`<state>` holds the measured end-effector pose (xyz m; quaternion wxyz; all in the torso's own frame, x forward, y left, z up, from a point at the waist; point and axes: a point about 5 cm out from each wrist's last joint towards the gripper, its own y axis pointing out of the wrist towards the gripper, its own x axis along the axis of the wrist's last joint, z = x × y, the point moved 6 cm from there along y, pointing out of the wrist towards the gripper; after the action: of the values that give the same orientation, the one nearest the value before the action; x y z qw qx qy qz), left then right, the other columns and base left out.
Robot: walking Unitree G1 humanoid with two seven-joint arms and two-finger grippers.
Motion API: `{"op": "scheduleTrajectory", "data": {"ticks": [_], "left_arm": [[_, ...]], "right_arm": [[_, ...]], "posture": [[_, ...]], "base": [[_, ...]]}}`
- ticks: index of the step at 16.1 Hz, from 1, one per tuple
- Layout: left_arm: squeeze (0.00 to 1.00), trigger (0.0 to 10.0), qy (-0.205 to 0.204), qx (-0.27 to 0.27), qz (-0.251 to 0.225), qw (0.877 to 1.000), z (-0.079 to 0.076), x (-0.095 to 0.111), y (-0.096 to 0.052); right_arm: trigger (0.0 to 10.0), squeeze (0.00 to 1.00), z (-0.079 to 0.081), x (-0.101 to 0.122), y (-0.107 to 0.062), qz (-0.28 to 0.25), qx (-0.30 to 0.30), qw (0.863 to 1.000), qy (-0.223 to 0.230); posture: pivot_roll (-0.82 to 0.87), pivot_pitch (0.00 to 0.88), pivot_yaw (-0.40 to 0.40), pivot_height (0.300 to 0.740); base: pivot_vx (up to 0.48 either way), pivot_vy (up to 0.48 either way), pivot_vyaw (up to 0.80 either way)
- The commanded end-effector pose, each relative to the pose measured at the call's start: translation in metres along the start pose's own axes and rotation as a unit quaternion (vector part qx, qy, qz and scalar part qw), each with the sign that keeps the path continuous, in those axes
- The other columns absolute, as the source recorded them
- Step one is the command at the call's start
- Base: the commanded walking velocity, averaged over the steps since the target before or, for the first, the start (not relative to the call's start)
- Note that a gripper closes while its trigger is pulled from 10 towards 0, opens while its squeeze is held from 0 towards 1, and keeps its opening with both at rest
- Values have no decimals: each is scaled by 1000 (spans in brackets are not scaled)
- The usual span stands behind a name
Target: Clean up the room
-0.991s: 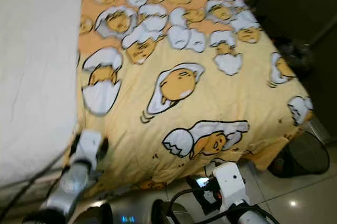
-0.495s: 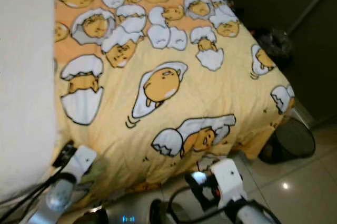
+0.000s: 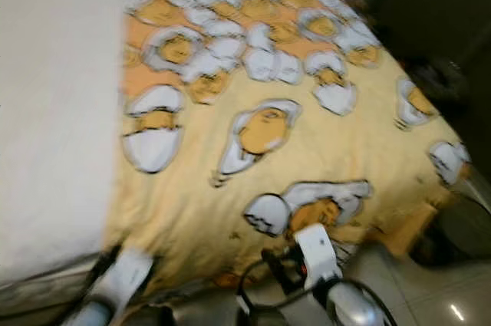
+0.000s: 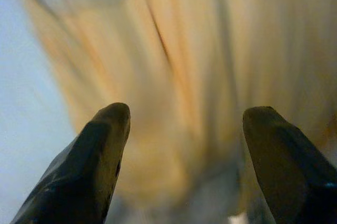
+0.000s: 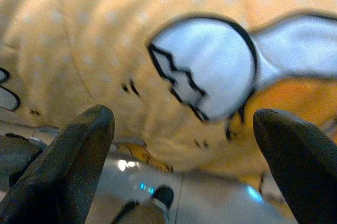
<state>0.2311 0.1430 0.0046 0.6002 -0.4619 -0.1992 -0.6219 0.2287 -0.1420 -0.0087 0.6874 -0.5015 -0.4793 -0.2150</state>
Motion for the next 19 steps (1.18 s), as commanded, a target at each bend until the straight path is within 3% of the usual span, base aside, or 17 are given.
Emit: {"op": "scheduleTrajectory", "data": {"ticks": [1, 2, 3, 4, 6, 7, 8, 10, 11, 14, 17, 19], "left_arm": [[0, 10000, -23, -4, -73, 997, 3, 38, 4], [0, 10000, -45, 31, -145, 988, 26, 77, 19], [0, 10000, -59, 46, -157, 985, 36, 86, 25], [0, 10000, -67, 55, -158, 984, 42, 89, 29], [0, 10000, -128, 160, -121, 971, 92, 82, 54], [0, 10000, -201, 219, -103, 949, 122, 78, 67], [0, 10000, -227, 215, -103, 944, 121, 77, 69], [0, 10000, -226, 190, -96, 951, 104, 70, 68], [0, 10000, -226, 168, -89, 955, 90, 65, 67], [0, 10000, -219, 142, -94, 961, 70, 66, 66], [0, 10000, -229, 142, -101, 958, 76, 69, 71], [0, 10000, -231, 143, -99, 957, 78, 65, 69]], "right_arm": [[10000, 0, -3, 1, 5, -4, 1, 1000, -2], [10000, 0, -10, 28, 18, -42, -7, 999, -6], [10000, 0, -13, 39, 23, -59, -12, 998, -9], [10000, 0, -15, 46, 26, -68, -16, 998, -10], [10000, 0, -31, 87, 38, -124, -53, 991, -6], [10000, 0, -47, 123, 44, -179, -89, 980, 9], [10000, 0, -52, 137, 48, -200, -99, 975, 9], [10000, 0, -54, 142, 53, -207, -101, 973, 10], [10000, 0, -54, 140, 54, -205, -103, 973, 14], [10000, 0, -52, 125, 54, -194, -106, 975, 25], [10000, 0, -50, 116, 54, -194, -110, 974, 34], [10000, 0, -55, 119, 47, -225, -124, 963, 84]], "posture": [[-13, 0, -43, 740], [-7, 0, -44, 740], [-7, 0, -46, 740], [-6, 0, -47, 740], [-13, 0, -48, 740], [-17, 0, -44, 740], [-21, 0, -32, 740], [-18, 0, -25, 740], [-19, 0, -23, 740], [-18, 0, -14, 740], [-22, 0, -7, 740], [-25, 0, 0, 740]], "base": [[0, 0, 0], [0, 0, 0], [0, 0, 0], [0, 0, 0], [0, 0, 0], [0, 0, 0], [0, 0, 688], [0, 0, 650], [0, 424, 613], [0, 281, 613], [0, 0, 608], [0, -358, 613]]}}
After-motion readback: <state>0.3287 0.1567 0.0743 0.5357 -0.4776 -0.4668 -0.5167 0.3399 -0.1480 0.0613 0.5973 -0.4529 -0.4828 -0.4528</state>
